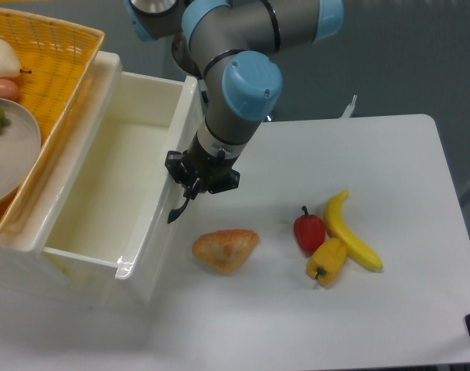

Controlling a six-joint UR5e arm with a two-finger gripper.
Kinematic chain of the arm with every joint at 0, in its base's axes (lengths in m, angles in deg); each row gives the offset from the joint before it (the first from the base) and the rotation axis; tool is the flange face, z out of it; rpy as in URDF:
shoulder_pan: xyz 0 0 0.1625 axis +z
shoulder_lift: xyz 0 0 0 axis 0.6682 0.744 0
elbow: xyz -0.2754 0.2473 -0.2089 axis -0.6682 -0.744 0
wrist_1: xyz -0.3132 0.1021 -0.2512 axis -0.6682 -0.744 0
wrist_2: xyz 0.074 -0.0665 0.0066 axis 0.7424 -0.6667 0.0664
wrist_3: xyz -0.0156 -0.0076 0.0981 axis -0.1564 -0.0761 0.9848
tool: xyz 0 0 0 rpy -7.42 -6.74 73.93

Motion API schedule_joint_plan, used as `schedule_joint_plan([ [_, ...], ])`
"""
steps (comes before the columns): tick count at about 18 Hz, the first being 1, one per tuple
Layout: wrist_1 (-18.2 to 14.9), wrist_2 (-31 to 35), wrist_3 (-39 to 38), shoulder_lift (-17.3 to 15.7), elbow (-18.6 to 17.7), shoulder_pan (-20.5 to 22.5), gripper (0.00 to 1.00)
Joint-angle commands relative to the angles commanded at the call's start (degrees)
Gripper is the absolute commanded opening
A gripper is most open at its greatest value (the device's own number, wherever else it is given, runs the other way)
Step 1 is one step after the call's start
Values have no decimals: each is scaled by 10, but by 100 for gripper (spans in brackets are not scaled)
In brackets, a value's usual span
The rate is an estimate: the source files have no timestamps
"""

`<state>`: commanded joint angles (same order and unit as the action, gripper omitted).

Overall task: Slide open the top white drawer
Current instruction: 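Keep pulling the drawer outward along its runners, then open the gripper and release the drawer handle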

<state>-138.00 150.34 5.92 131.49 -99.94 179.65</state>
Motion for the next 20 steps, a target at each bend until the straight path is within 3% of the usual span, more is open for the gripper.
schedule_joint_plan([
  [7, -1, -1, 15, 4, 0, 9, 23],
  [15, -3, -3, 33, 4, 0, 18, 46],
  [20, -2, -6, 35, 5, 0, 25, 53],
])
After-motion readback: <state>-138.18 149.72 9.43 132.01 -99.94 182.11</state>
